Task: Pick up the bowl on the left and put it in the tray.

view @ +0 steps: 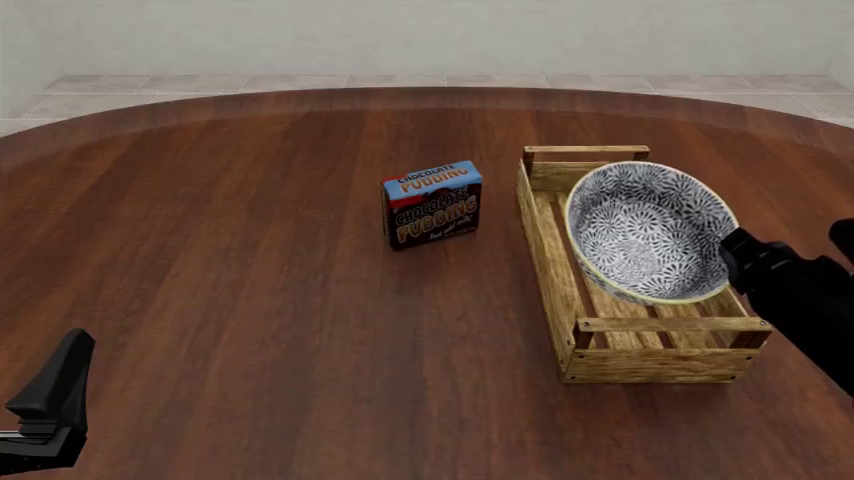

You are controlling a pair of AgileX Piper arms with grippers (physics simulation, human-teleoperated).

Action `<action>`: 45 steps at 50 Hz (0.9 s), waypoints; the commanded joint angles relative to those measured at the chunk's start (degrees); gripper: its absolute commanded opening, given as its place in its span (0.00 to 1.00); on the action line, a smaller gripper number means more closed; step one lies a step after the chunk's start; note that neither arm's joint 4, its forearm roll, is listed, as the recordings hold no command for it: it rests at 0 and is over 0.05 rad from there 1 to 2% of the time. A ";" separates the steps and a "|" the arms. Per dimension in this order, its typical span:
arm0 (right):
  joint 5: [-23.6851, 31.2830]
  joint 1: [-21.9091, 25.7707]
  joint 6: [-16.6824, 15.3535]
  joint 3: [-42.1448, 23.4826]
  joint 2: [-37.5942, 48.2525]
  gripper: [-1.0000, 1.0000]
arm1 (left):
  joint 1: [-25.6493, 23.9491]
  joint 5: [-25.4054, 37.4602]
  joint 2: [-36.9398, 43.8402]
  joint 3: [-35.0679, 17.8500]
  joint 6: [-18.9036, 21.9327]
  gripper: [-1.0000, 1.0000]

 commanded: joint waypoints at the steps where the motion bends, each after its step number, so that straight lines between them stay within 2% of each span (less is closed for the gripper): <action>1: -1.62 -0.50 0.11 0.14 1.38 0.00 | 0.00 0.00 0.00 0.00 0.00 1.00; 35: -5.33 -0.84 -0.43 0.19 5.68 0.00 | 0.00 0.00 0.00 0.00 0.00 1.00; 45: -6.17 -0.27 -1.84 -0.57 7.08 0.00 | 0.00 0.00 0.00 0.00 0.00 1.00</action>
